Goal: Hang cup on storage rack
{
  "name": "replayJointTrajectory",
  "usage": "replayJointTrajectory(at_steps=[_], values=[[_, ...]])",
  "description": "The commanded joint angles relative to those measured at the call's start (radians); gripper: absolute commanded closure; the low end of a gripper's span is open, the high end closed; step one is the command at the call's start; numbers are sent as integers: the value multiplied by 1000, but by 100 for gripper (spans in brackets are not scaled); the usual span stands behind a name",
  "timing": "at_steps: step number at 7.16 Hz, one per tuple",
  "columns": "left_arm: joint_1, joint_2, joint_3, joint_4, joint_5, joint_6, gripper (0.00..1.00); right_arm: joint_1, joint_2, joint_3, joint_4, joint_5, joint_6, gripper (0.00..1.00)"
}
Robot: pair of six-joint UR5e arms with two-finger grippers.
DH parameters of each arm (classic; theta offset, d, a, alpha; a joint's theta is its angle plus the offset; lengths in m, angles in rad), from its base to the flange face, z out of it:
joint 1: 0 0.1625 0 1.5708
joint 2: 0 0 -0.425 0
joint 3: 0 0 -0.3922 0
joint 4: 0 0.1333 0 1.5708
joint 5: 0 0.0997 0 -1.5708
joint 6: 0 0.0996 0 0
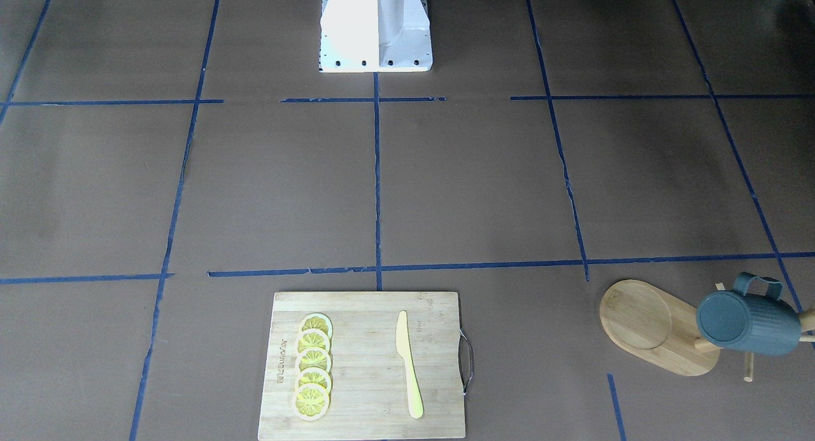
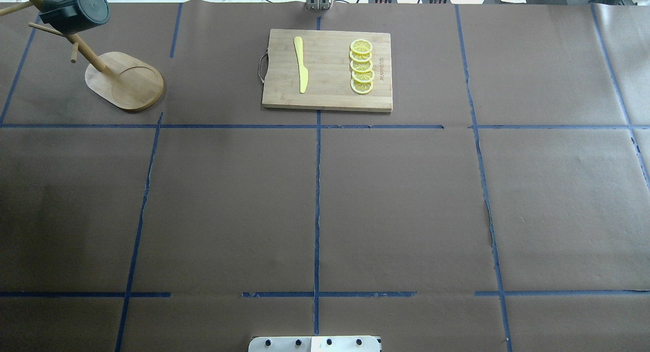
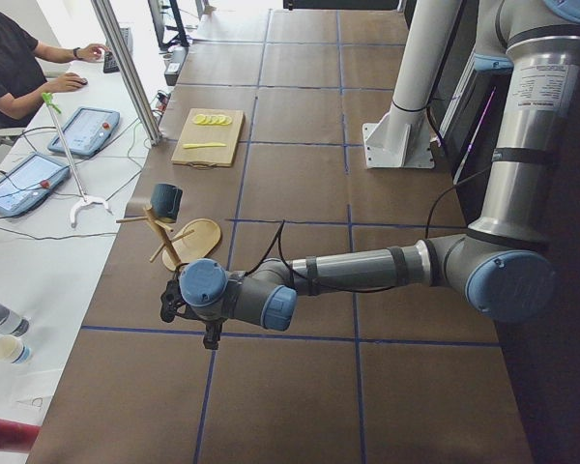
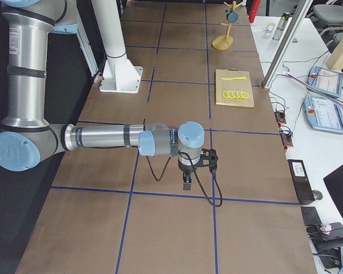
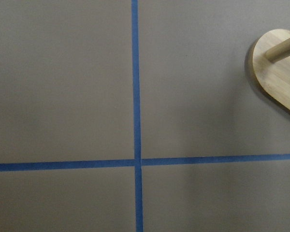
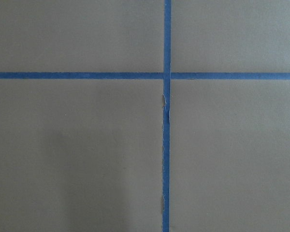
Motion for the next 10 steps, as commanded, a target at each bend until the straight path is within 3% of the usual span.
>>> replayJointTrajectory(at_steps=[1, 2, 3, 5, 7, 10], values=[[-8, -12, -163, 348, 89, 184, 0, 1, -1, -2, -3, -1, -5, 0], [-26, -12, -249, 490, 93, 247, 0, 1, -1, 0, -4, 0, -5, 0], [-29, 17, -269, 535, 82, 249, 0, 1, 0, -6, -6, 0, -5, 0], [-29, 102, -340, 540, 77, 242, 0, 1, 3, -11, -9, -6, -5, 0], [-31, 130, -328, 531, 18, 243, 0, 1, 6, -13, -9, 0, -12, 0], [-31, 181, -334, 471, 14, 252, 0, 1, 13, -31, -7, -1, -31, 0]])
